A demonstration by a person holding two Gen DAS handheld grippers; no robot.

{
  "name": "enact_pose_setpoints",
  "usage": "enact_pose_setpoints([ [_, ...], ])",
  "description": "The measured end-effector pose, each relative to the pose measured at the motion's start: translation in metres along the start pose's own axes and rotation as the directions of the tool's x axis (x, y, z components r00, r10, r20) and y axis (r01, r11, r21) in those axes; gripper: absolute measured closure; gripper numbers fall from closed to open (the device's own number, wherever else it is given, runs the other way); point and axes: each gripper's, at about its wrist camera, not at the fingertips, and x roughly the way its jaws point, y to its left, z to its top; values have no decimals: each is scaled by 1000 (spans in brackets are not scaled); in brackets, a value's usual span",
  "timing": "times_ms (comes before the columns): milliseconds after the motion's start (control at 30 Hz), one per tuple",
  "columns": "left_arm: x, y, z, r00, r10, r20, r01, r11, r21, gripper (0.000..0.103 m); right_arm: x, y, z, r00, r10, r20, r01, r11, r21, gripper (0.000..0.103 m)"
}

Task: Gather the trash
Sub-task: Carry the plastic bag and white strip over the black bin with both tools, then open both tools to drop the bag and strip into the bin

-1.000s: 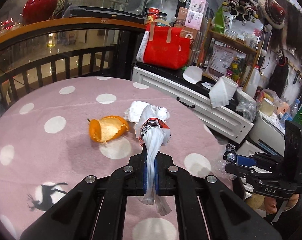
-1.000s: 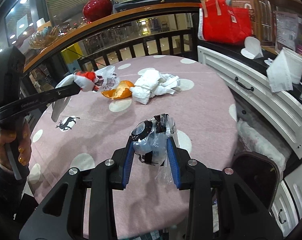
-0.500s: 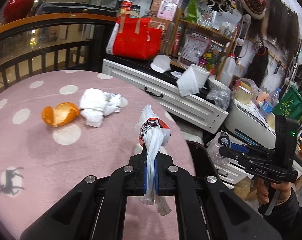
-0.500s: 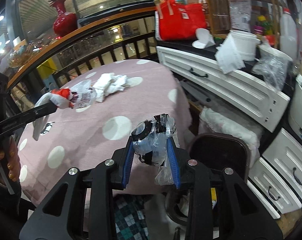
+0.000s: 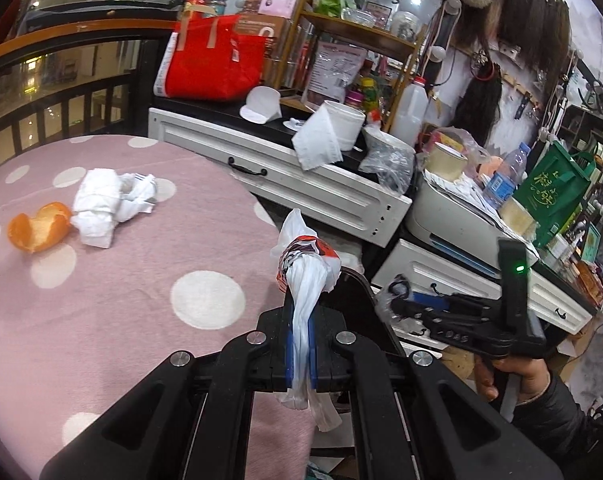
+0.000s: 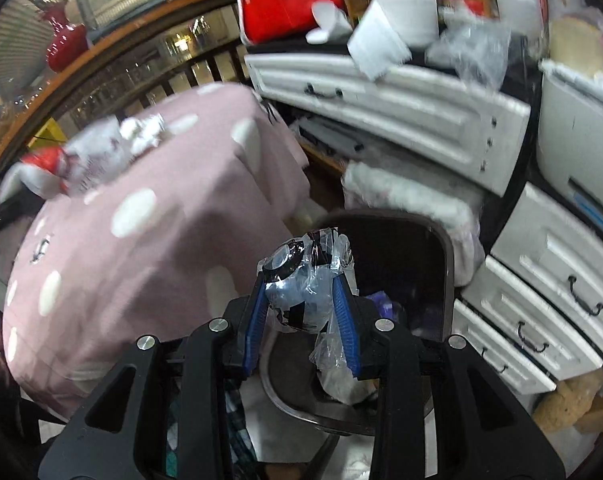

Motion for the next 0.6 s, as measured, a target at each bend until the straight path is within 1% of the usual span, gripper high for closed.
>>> enact_pose_setpoints([
  [200, 15, -17, -1, 999, -26, -28, 27, 999, 19, 98, 47, -18, -11, 995, -19, -93, 22, 999, 41, 70],
  [367, 25, -27, -3, 998, -44, -48, 45, 999, 27, 98, 86, -30, -27, 984, -32, -177, 46, 996, 77, 69],
  [467, 30, -33, -4, 997, -55, -58, 57, 998, 32, 98, 103, -37, -38, 976, -43, -213, 65, 993, 96, 67],
  [500, 32, -35, -4, 996, -58, -61, 60, 998, 34, 98, 109, -40, -42, 973, -49, -226, 74, 992, 105, 62],
  [533, 34, -37, -4, 996, -63, -65, 65, 997, 37, 98, 113, -41, -45, 970, -62, -234, 89, 990, 110, 50],
  [567, 35, -39, -5, 996, -66, -68, 68, 997, 38, 98, 114, -43, -48, 969, -70, -236, 99, 988, 115, 43],
  [600, 37, -41, -5, 995, -69, -72, 72, 997, 40, 98, 115, -45, -50, 969, -80, -234, 111, 986, 121, 34],
])
